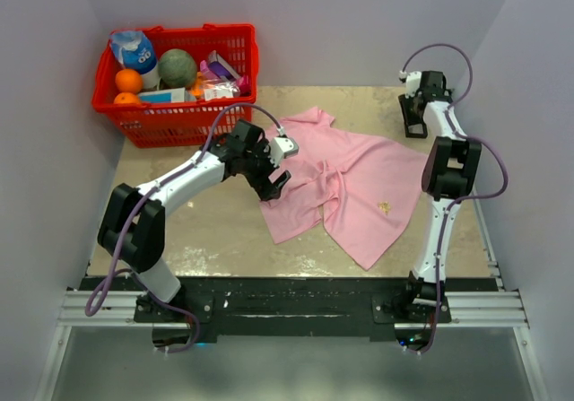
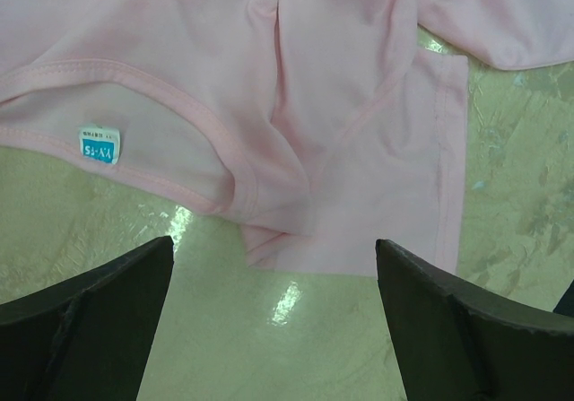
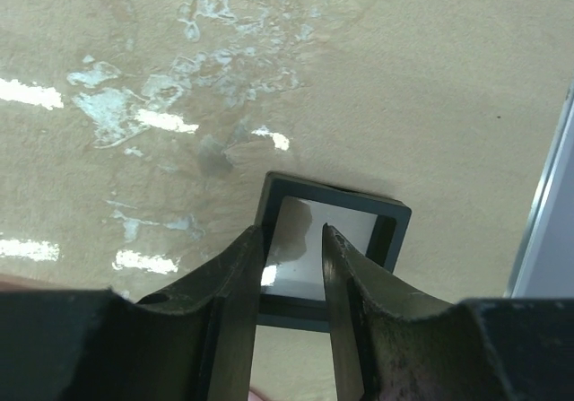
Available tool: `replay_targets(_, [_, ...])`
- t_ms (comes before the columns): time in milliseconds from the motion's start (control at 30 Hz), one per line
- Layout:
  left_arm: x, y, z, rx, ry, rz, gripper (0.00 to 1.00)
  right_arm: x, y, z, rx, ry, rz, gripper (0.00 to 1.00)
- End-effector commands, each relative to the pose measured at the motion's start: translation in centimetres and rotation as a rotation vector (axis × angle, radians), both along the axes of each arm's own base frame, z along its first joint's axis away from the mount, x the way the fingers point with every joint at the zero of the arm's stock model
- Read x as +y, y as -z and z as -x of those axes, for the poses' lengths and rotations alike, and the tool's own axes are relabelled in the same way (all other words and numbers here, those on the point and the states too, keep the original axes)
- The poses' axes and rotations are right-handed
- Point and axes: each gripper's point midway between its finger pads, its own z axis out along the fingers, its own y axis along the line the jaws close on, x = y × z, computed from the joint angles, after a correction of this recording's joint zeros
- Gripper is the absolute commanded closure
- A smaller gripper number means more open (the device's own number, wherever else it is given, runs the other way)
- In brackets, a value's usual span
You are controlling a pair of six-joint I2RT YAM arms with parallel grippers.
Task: Remove the brooch from the garment
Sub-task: Pick up the brooch box from the center of the board.
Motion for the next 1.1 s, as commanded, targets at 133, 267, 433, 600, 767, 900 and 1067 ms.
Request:
replay_targets(133, [-0.1,-2.0,0.1,-0.037,-0.005,0.035,0.0,3.1,-0.1,-0.1,0.002,-0.077,-0.121,0.65])
replay_targets(267, [-0.1,-2.1,0.0,-0.038,-0.009,0.04,0.0,2.6,0.0,-0.2,0.004,-0.048,-0.079,0.64])
replay_targets(433, [-0.4,-2.2,-0.2,-0.041,-0.009,0.047,0.0,1.3,0.6,0.2,0.019,-0.003,-0.014,0.64])
replay_targets(600, [-0.8,-2.4,-0.6,-0.038,-0.01,0.06,0.0,0.9,1.3,0.6,0.036,0.015,0.0,0.69])
replay_targets(767, [-1.2,-2.8,-1.0,-0.041,-0.01,0.072,0.0,1.1,1.2,0.5,0.032,0.009,-0.007,0.77])
replay_targets(900, [-2.0,-3.4,-1.2,-0.031,0.003,0.105,0.0,1.1,0.9,0.4,0.027,0.004,-0.002,0.87])
replay_targets(1067, [-3.7,-5.3,-1.6,-0.019,0.021,0.186,0.0,1.1,1.2,1.0,0.045,0.002,-0.004,0.89])
